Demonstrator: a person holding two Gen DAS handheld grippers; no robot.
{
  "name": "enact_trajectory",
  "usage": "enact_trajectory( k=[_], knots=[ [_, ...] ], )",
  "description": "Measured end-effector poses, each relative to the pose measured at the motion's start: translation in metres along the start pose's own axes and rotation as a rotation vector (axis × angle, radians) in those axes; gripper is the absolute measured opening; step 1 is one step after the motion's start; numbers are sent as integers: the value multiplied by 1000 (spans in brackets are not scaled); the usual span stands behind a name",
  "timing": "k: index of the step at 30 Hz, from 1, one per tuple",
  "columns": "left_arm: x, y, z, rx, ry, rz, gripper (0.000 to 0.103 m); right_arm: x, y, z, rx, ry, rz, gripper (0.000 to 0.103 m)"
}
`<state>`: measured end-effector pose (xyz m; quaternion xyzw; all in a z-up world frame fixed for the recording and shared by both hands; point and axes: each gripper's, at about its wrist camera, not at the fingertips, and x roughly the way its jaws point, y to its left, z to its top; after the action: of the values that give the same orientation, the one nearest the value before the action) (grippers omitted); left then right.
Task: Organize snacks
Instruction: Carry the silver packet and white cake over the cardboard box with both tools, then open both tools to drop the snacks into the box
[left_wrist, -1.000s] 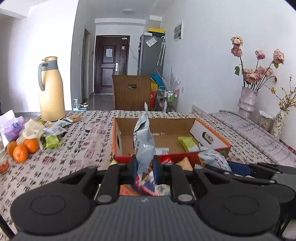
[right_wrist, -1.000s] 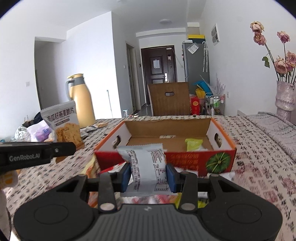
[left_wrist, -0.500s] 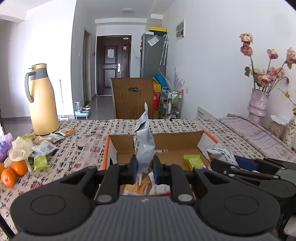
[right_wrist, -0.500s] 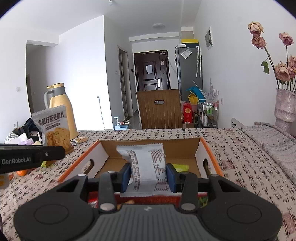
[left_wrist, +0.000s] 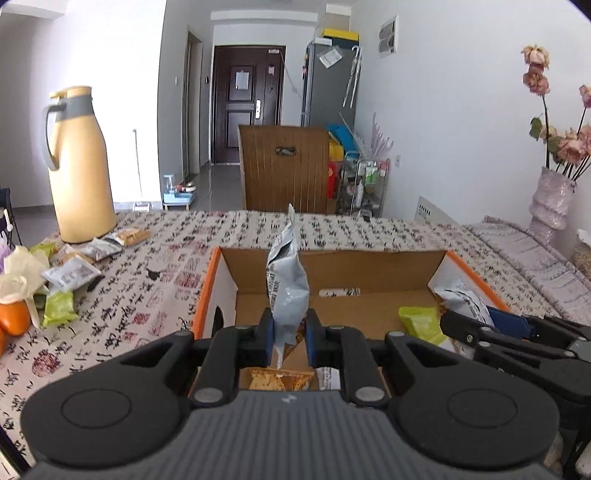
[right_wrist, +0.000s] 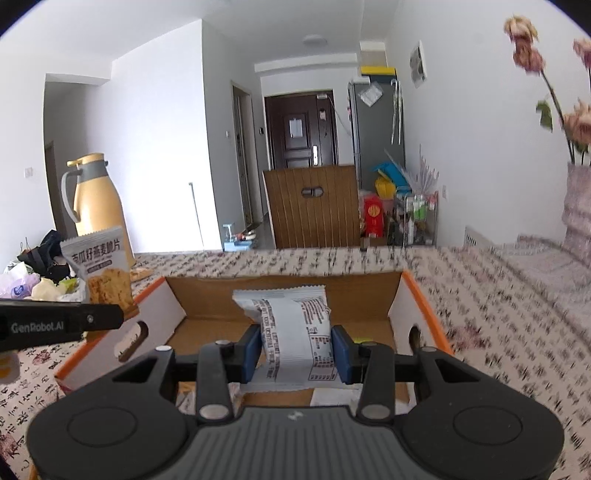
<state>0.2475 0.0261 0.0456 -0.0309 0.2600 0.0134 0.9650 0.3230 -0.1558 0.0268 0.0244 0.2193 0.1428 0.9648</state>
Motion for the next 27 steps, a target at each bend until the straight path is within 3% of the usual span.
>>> enact_trajectory(
  k=[10, 11, 14, 16, 18, 19, 21, 27],
  knots=[
    [5, 5, -6, -14, 18, -19, 21, 5, -7, -10, 26, 41, -1, 41],
    [4, 5, -7, -18, 14, -20, 29, 4, -8, -10, 29, 39, -5, 42],
    [4, 5, -7, -21, 0, 5, 68, 1, -10, -10, 39, 25, -14, 62],
    [2, 4, -8, -21, -19, 20, 78, -1, -11, -10, 46, 11, -23, 79],
    [0, 6, -7, -33, -31, 21, 98, -3, -14, -9, 52, 2, -26, 91],
    [-2, 6, -7, -40, -46, 33, 102, -3, -14, -9, 56, -2, -31, 99],
    [-4, 8, -7, -47, -63, 36, 103, -4, -16, -9, 62, -11, -38, 103],
    [-2, 8, -5, -56, -51, 42, 103, -4, -14, -11, 64, -12, -34, 103]
  ],
)
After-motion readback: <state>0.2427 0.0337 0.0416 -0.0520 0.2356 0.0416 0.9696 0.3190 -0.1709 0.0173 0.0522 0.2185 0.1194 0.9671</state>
